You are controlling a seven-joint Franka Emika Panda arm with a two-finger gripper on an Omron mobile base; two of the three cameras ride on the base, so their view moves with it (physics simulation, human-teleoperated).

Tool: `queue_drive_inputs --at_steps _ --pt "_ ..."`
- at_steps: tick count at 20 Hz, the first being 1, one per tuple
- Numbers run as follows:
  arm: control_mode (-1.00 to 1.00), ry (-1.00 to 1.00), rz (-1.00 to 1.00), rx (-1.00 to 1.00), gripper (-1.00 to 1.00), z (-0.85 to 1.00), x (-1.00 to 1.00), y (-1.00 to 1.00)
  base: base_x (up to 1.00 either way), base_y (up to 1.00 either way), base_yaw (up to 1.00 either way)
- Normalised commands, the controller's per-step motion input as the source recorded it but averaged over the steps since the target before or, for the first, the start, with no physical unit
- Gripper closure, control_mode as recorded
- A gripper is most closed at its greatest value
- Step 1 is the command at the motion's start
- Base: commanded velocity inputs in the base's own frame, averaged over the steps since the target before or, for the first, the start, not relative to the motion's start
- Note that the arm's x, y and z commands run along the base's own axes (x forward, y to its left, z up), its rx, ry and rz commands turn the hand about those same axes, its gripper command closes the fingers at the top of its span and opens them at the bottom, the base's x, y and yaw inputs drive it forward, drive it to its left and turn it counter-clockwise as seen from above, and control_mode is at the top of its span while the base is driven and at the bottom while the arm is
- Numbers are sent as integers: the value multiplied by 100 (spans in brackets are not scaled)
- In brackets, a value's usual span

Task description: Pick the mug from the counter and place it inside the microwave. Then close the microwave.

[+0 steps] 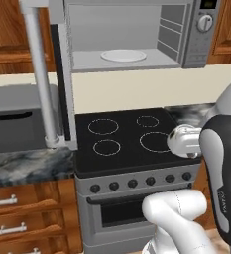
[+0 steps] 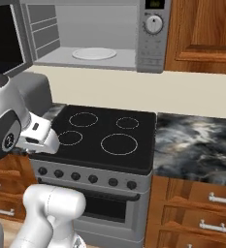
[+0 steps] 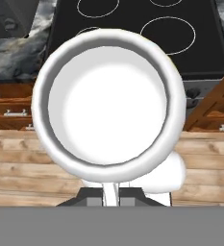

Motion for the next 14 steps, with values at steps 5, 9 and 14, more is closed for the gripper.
queue_drive_inputs --at_steps 5,9,14 --pt "100 0 0 0 100 0 0 0 23 5 -25" --pt "100 0 0 0 100 0 0 0 28 9 -27" --pt "100 0 0 0 100 0 0 0 19 26 -3"
